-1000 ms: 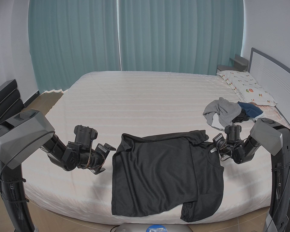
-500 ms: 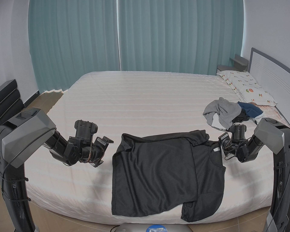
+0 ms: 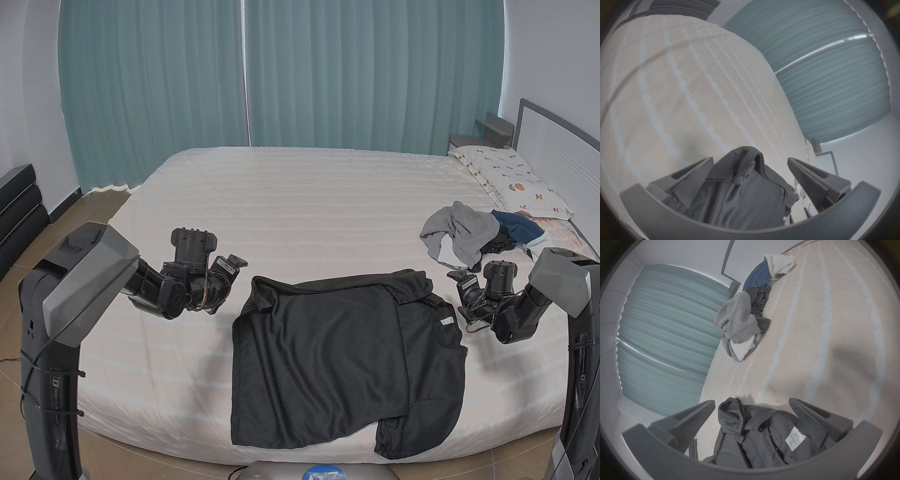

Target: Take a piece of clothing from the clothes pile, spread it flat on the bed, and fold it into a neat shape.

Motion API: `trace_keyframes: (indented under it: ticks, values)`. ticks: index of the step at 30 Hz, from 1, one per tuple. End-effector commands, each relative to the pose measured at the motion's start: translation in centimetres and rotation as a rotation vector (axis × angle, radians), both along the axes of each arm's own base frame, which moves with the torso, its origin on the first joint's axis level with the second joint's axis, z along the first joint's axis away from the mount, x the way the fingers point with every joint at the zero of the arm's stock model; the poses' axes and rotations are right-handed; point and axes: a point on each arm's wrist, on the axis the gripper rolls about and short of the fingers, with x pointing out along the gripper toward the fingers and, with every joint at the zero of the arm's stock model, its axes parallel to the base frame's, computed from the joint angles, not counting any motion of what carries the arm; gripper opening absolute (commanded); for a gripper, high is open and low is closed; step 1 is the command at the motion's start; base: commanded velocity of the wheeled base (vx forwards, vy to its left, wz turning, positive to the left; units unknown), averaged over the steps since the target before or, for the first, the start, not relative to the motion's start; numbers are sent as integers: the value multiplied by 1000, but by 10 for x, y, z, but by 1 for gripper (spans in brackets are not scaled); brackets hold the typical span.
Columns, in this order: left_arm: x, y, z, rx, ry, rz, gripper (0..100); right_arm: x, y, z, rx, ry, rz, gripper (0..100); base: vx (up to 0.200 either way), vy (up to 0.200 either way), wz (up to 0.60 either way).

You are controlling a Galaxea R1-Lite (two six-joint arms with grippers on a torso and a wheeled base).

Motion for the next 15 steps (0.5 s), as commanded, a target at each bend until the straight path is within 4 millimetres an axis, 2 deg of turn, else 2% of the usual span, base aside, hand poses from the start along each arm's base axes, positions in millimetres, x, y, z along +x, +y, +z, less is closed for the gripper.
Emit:
trace_keyframes:
  ticks: [1,3,6,13,14,15]
  values:
    - [10,-20,-31,37,13,-44,100,-6,2,-4,7,6,11,100,0,0,0]
    - [14,-29,-31,31,3,-55,100,-6,2,-3,9,5,9,100,0,0,0]
    - [13,-43,-42,55,2,-63,100,-6,2,-3,10,3,7,100,0,0,0]
    - [18,-45,-55,136,-11,-55,100,-5,3,-3,16,-1,6,100,0,0,0]
    - [18,-45,-55,136,-11,-55,0,-5,3,-3,16,-1,6,100,0,0,0]
    - [20,-46,-52,135,-21,-51,0,-4,3,-2,16,-6,6,100,0,0,0]
